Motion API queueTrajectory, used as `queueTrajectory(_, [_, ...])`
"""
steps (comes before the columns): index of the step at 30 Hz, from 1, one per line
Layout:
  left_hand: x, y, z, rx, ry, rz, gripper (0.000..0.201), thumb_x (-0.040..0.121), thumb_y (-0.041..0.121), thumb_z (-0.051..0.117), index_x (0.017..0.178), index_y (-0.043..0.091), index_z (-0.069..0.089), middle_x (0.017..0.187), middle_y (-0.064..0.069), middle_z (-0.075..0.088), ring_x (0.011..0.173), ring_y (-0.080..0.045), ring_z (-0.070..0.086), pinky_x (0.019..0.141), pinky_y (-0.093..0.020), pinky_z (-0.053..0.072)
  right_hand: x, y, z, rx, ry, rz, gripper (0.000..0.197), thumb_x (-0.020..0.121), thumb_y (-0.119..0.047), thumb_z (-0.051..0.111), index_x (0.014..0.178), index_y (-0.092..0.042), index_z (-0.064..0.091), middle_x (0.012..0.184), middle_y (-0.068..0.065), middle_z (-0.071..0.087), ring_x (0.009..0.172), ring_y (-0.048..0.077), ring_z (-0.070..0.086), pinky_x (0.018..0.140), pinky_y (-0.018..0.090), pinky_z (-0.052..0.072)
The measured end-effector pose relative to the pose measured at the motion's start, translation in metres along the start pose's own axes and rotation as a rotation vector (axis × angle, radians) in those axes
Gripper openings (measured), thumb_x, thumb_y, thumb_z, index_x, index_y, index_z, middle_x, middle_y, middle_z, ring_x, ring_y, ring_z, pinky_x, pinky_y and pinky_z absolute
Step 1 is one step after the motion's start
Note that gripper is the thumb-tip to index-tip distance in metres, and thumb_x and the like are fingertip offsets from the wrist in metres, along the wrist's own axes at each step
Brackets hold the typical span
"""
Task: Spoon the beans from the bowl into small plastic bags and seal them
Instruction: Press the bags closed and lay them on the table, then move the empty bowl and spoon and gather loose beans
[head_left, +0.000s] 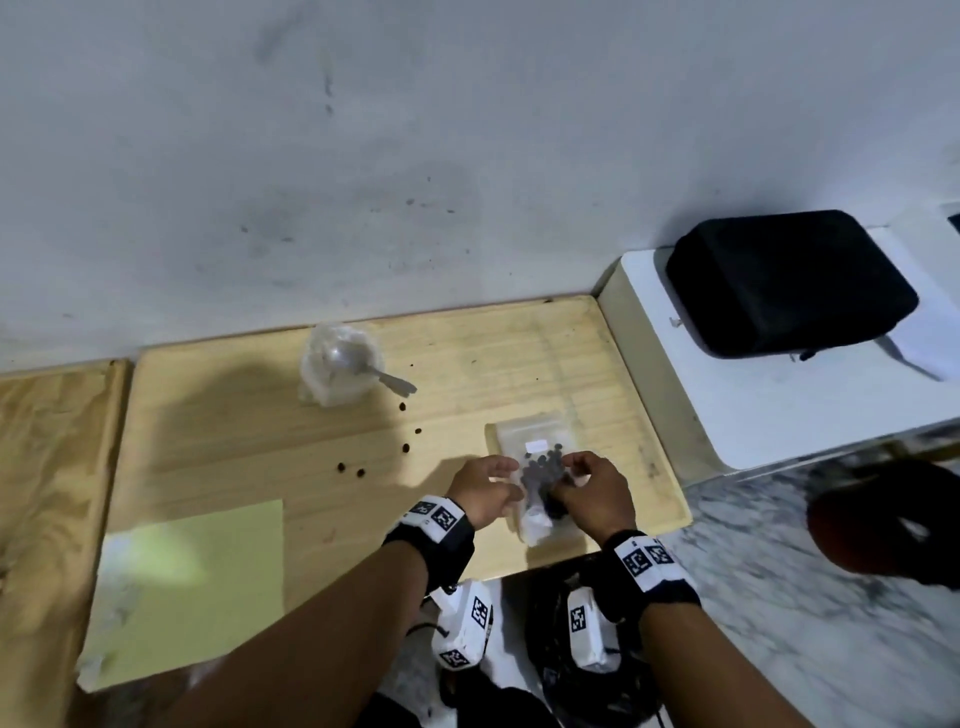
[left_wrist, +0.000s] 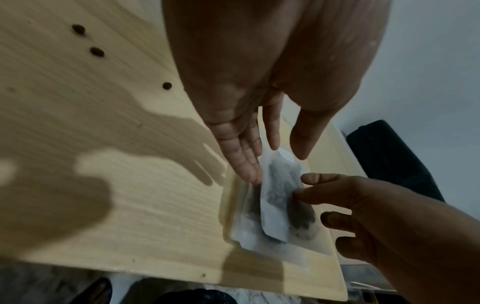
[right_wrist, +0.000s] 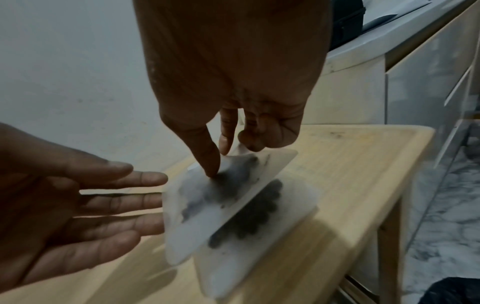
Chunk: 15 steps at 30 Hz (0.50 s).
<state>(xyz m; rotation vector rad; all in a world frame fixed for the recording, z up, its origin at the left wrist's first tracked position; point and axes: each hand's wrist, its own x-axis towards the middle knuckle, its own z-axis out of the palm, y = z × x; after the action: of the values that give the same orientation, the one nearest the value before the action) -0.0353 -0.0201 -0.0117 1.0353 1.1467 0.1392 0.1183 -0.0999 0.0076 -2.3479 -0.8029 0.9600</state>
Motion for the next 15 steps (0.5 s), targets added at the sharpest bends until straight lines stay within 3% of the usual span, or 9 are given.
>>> queueTrajectory(3, [0.005,-0.005,0.011,0.031,-0.035,-0.037,0.037,0.081,-0.003,0.063,0.113,0.017,0.062,0.13,-0.008,0.055,0.104,-0.031,0.062,0.065,-0.028,0.05,0.007,0.017,-0.002,-0.05,-0.016,0.007,0.042,0.073,-0.018,0.08,0.113,-0.02,0.067,0.11,-0.001,0.063,0.103,0.021,0.062,0.086,0.029,0.049])
queueTrajectory(9, [0.005,-0.004,0.013,0.1,-0.02,-0.057,0.041,0.087,0.005,0.062,0.127,0.016,0.057,0.129,-0.002,0.054,0.093,-0.021,0.061,0.068,-0.027,0.046,0.014,0.031,-0.004,-0.121,-0.048,-0.042,0.051,0.07,-0.02,0.079,0.118,-0.028,0.062,0.125,-0.002,0.049,0.104,0.022,0.061,0.08,0.03,0.048])
queueTrajectory(12, [0.002,0.002,0.0,0.04,0.063,-0.021,0.028,0.089,0.007,0.062,0.115,0.015,0.06,0.116,-0.002,0.058,0.083,-0.021,0.059,0.061,-0.026,0.04,0.016,0.018,-0.002,-0.09,0.049,-0.151,0.04,0.077,-0.022,0.074,0.114,-0.03,0.062,0.126,-0.003,0.05,0.103,0.021,0.061,0.081,0.03,0.048])
queueTrajectory(15, [-0.004,0.01,-0.027,-0.087,0.147,0.038,0.017,0.089,0.003,0.061,0.1,0.016,0.062,0.105,-0.006,0.06,0.07,-0.02,0.056,0.054,-0.025,0.033,0.02,-0.01,0.008,-0.021,0.018,-0.235,0.03,0.079,-0.021,0.071,0.107,-0.03,0.065,0.12,-0.005,0.058,0.103,0.019,0.061,0.087,0.033,0.05])
